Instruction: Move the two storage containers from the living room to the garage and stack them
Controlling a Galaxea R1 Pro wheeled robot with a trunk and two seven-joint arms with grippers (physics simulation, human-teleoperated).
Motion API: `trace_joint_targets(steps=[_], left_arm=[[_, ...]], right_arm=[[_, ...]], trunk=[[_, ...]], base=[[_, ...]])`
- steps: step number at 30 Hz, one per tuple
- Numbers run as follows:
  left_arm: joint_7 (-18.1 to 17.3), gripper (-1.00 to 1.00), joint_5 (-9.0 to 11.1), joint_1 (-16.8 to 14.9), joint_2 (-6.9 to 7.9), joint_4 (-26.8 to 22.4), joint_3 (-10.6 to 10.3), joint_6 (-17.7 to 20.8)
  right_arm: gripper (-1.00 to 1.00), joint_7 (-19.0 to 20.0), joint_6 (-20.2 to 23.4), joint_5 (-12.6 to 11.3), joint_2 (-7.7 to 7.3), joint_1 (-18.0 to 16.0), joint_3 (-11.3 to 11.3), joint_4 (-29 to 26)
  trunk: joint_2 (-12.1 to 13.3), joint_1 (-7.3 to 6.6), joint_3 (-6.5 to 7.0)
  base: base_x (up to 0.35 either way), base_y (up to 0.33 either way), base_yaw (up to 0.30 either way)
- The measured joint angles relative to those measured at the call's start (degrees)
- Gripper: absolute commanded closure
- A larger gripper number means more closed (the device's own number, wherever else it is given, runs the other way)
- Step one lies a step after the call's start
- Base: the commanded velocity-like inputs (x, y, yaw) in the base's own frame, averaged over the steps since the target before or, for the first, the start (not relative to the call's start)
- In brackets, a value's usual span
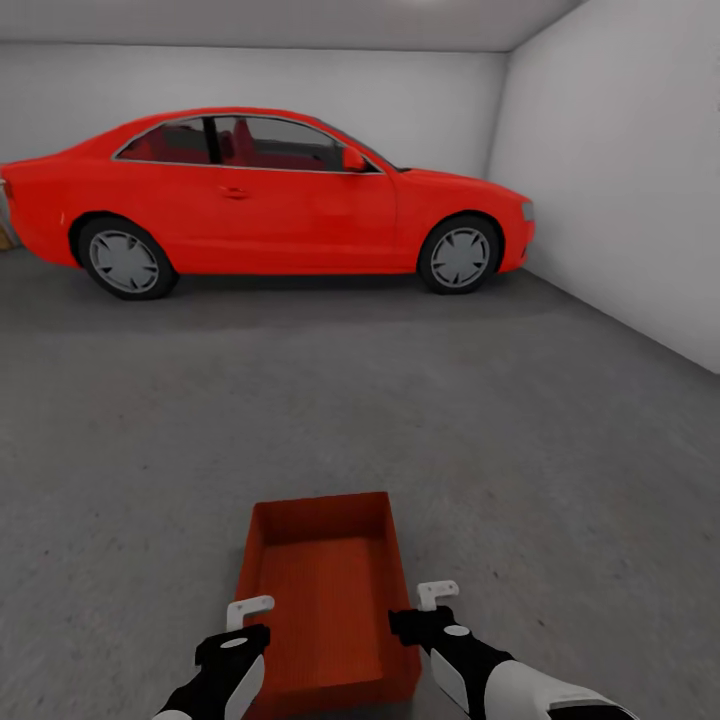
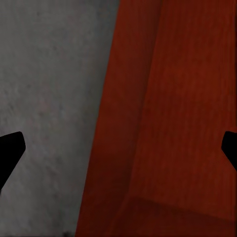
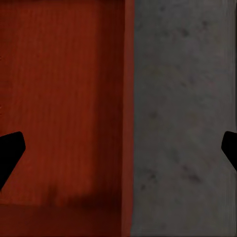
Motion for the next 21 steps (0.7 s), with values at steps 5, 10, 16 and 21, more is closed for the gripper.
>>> trace_joint_targets(steps=[5,10,16,21], left_arm=[[0.01,-1.00,0.00,0.00,0.00,-0.32,0.00,0.02],[0.08,-1.00,-0.03,0.00,0.19,-2.47,-0.03,0.23],[0.17,-1.00,-0.04,0.00,0.41,-4.08,-0.01,0.39],[0.18,-1.00,-0.04,0.00,0.58,-4.76,0.00,0.46]], right_arm=[[-1.00,0.03,-0.11,0.00,-0.07,0.00,0.00,0.00],[-1.00,-0.02,-0.24,-0.02,-0.16,0.00,0.05,-0.02],[-1.00,0.02,-0.26,-0.23,-1.51,0.00,-0.25,-0.10],[-1.00,0.04,-0.25,-0.29,-1.87,0.00,-0.32,-0.32]], trunk=[[1.22,-0.70,0.98],[3.22,-1.80,1.88],[5.63,-3.12,2.96],[7.64,-4.22,3.86]], base=[[0.000,0.000,0.000],[0.000,0.000,0.000],[0.000,0.000,0.000],[0.000,0.000,0.000]])
